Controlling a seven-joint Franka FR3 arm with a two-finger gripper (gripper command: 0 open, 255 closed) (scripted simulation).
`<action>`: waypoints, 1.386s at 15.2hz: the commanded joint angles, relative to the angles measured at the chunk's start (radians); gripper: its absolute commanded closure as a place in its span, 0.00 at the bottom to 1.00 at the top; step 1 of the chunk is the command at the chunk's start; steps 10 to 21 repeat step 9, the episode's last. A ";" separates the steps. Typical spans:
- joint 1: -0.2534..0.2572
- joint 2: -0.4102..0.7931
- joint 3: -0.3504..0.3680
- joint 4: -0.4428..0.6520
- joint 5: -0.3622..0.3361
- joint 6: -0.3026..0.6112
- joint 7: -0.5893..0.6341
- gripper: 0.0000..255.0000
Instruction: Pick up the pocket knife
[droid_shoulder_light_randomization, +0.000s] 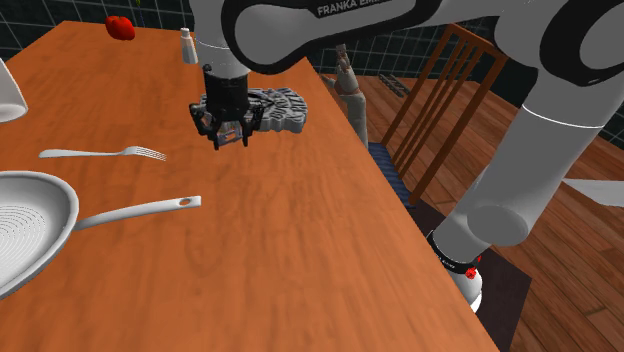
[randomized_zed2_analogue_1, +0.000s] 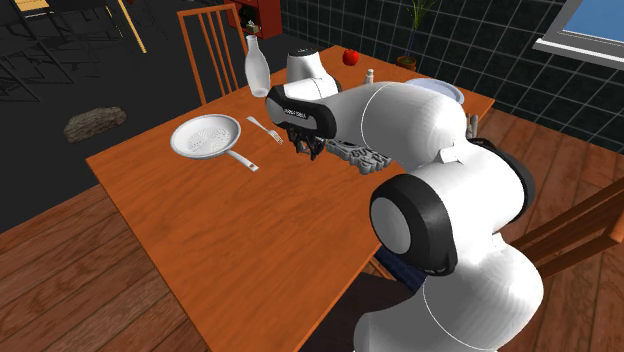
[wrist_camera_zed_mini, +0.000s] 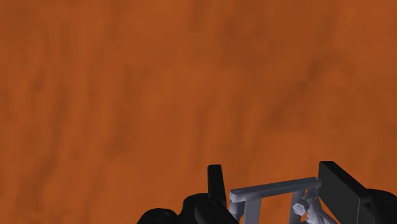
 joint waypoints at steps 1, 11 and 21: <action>0.000 -0.008 0.001 0.019 0.005 -0.025 -0.003 1.00; 0.000 -0.018 0.004 0.090 0.013 -0.105 -0.009 1.00; 0.000 -0.018 0.004 0.090 0.013 -0.105 -0.009 1.00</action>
